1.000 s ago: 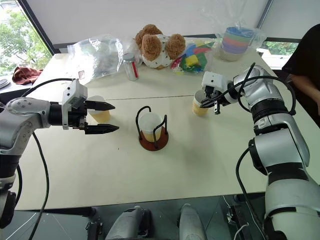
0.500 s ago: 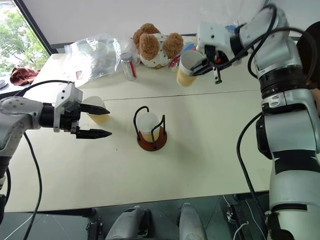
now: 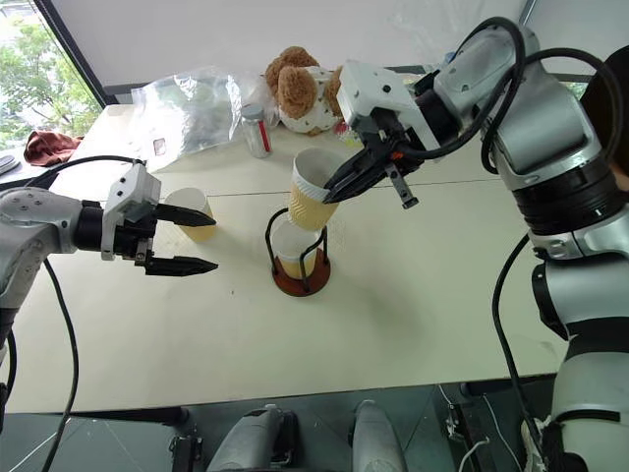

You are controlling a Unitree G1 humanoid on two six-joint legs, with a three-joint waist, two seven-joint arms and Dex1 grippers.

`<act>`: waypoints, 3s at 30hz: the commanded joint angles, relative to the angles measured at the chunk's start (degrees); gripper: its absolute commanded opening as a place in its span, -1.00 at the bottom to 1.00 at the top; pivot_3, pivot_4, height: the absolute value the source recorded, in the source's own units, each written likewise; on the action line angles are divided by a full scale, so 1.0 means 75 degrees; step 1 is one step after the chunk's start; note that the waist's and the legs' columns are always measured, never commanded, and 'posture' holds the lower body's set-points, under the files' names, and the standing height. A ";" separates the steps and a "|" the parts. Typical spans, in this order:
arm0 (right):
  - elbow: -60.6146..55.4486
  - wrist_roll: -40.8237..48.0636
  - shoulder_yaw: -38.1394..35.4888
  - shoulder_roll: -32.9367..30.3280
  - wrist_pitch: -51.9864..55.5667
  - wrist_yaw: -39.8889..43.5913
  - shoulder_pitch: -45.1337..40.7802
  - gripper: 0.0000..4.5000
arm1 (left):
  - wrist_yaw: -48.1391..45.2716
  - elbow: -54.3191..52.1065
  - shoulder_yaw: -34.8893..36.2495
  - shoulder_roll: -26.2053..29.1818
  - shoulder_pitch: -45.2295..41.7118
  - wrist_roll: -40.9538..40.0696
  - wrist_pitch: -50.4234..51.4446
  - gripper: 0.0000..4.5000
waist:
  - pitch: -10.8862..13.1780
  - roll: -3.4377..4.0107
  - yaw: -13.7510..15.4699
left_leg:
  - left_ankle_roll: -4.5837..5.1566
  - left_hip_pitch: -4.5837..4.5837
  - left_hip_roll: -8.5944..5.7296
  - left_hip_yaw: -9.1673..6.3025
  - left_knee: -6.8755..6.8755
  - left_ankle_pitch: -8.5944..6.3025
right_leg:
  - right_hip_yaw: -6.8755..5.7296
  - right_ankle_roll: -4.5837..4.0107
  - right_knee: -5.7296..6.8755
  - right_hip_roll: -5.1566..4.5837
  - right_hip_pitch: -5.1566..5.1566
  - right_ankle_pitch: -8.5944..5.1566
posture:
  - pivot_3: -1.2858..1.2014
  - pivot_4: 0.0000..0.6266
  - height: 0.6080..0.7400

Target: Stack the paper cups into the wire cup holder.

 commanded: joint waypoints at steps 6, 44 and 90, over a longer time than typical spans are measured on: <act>0.0280 -0.0563 -0.0126 0.0574 -0.0345 0.0013 0.0033 -0.98 | -0.0002 -0.0058 0.0127 -0.0054 -0.0031 0.0035 -0.0183 1.00 | 0.0000 -0.0003 0.0038 | 0.0000 0.0000 0.0000 0.0003 0.0004 0.0001 | -0.0001 0.0000 0.0005 0.0000 0.0000 0.0000 | 0.03 -0.52 1.00; -0.0503 0.1479 -0.3417 0.1169 0.3255 -0.1695 0.0820 0.99 | 0.0202 0.2499 -0.0332 0.0733 -0.1695 0.2162 -0.2437 1.00 | 0.0006 -0.0024 0.0066 | -0.0009 -0.0006 0.0000 -0.0004 -0.0006 0.0006 | -0.0013 0.0000 0.0004 0.0001 -0.0006 0.0000 | 0.03 -0.52 1.00; -0.4837 0.3803 -0.6727 -0.1422 0.5521 -0.6265 0.6614 1.00 | -0.2308 0.6595 -0.2787 -0.2008 -0.6917 0.1538 -0.4799 -0.99 | 0.0007 -0.0075 0.0207 | 0.0080 -0.0104 0.0016 -0.0029 0.0121 -0.0044 | -0.0051 0.0005 0.0001 0.0008 -0.0012 0.0000 | 0.03 -0.52 1.00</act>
